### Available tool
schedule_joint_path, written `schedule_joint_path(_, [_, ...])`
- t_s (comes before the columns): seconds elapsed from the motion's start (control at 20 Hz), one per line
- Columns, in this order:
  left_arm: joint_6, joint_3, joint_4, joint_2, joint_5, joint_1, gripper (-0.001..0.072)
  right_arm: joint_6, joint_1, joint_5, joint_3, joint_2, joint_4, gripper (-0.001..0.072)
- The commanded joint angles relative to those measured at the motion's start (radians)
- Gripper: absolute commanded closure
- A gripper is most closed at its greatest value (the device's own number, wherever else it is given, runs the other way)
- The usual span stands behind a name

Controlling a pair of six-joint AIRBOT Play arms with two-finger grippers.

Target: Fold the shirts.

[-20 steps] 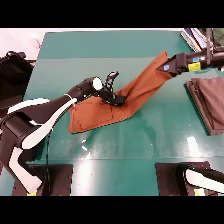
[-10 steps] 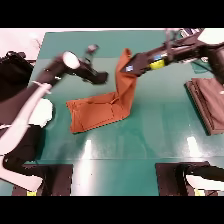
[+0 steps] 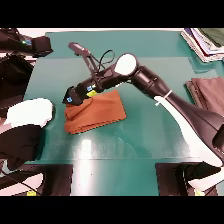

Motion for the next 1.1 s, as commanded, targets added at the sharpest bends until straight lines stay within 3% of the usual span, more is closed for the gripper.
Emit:
schedule_joint_path(0.0, [0.019, 0.001, 0.009, 0.032, -0.044, 0.024, 0.0685, 0.025, -0.064, 0.055, -0.069, 0.014, -0.117, 0.0300])
schedule_joint_path(0.2, [0.019, 0.001, -0.010, 0.030, -0.043, 0.019, 0.0684, 0.102, -0.292, 0.050, -0.375, 0.154, -0.322, 0.0295])
schedule_joint_path(0.3, [0.023, -0.001, -0.012, 0.025, -0.040, 0.000, 0.0684, 0.121, -0.418, 0.044, -0.500, 0.170, -0.332, 0.0040])
schedule_joint_path(0.5, [0.031, -0.009, -0.012, 0.000, -0.032, -0.066, 0.0685, 0.123, -0.555, 0.047, -0.600, 0.076, -0.172, 0.0040])
schedule_joint_path(0.65, [0.038, -0.009, -0.014, -0.026, -0.030, -0.100, 0.0684, 0.048, -0.528, 0.042, -0.570, -0.028, 0.003, 0.0047])
schedule_joint_path(0.9, [0.037, -0.010, -0.046, -0.035, -0.027, -0.109, 0.0684, 0.038, -0.374, 0.036, -0.390, -0.183, 0.053, 0.0192])
schedule_joint_path(1.0, [0.037, -0.010, -0.071, -0.035, -0.027, -0.109, 0.0685, 0.037, -0.324, 0.009, -0.318, -0.228, 0.051, 0.0438])
schedule_joint_path(1.05, [0.037, -0.010, -0.087, -0.035, -0.026, -0.116, 0.0685, 0.037, -0.311, -0.003, -0.285, -0.238, 0.048, 0.0620])
